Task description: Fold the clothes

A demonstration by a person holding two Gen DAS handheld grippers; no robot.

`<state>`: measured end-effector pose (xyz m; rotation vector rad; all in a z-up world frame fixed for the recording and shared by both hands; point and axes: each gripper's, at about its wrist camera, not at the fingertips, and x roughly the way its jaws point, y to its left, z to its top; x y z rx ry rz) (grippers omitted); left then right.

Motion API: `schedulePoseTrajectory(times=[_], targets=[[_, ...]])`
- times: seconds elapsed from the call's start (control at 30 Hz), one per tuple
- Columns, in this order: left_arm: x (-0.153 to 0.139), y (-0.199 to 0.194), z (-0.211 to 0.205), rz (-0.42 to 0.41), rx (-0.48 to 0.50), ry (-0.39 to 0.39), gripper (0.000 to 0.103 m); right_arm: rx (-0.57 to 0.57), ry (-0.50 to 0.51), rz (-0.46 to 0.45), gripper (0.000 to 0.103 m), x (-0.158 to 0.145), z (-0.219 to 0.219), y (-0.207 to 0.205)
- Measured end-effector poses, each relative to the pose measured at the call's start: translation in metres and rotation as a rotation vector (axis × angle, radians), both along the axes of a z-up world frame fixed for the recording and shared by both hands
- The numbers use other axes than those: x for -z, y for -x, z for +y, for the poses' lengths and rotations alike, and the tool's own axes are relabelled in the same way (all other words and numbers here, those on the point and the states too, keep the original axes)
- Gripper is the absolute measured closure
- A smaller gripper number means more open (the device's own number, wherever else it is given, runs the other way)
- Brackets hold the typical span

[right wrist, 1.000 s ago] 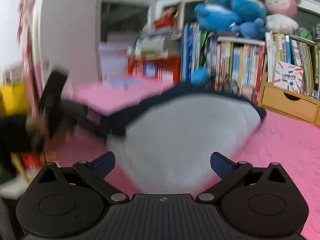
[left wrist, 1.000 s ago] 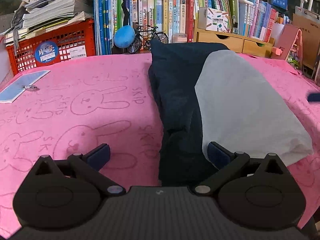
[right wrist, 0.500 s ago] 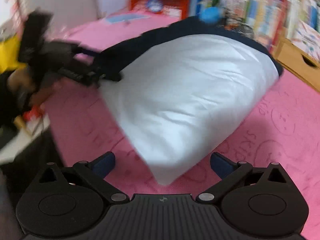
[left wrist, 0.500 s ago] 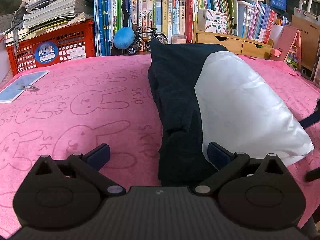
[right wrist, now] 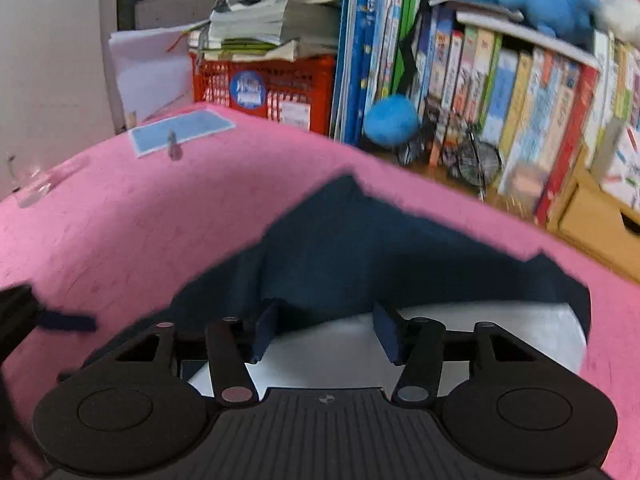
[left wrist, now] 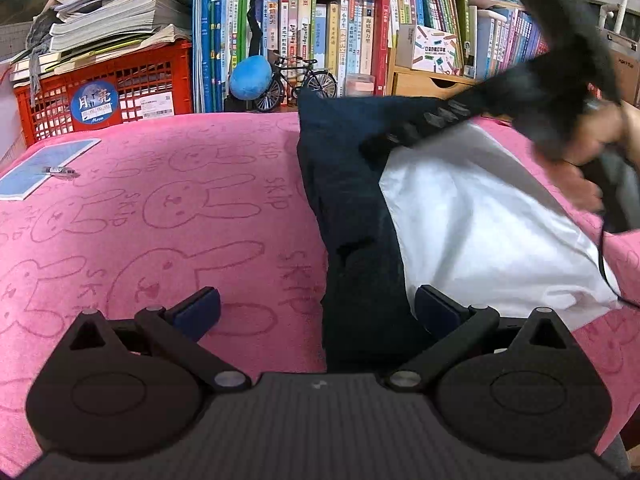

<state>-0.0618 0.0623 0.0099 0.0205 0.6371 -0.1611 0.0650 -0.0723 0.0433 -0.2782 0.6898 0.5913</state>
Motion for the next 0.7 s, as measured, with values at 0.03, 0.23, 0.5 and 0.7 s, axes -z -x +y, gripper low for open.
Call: schedulePoseTrajectory(times=[0.03,0.23,0.5,0.7], targets=[[0.000,0.000,0.000,0.000,-0.001,0.000,0.000,0.001,-0.010,0.000,0.046,-0.001,0.002,-0.006],[0.000,0.001,0.002,-0.003,0.004,0.014,0.000,0.004,0.056,-0.030,0.041,0.024,0.027,-0.045],[0.000,0.000,0.003,-0.003,0.006,0.019,0.000,-0.002,0.037,-0.037,0.032,0.038,0.035,-0.060],[0.000,0.001,0.003,-0.001,0.011,0.016,0.000,0.041,-0.145,-0.036,0.022,0.009,0.007,-0.029]])
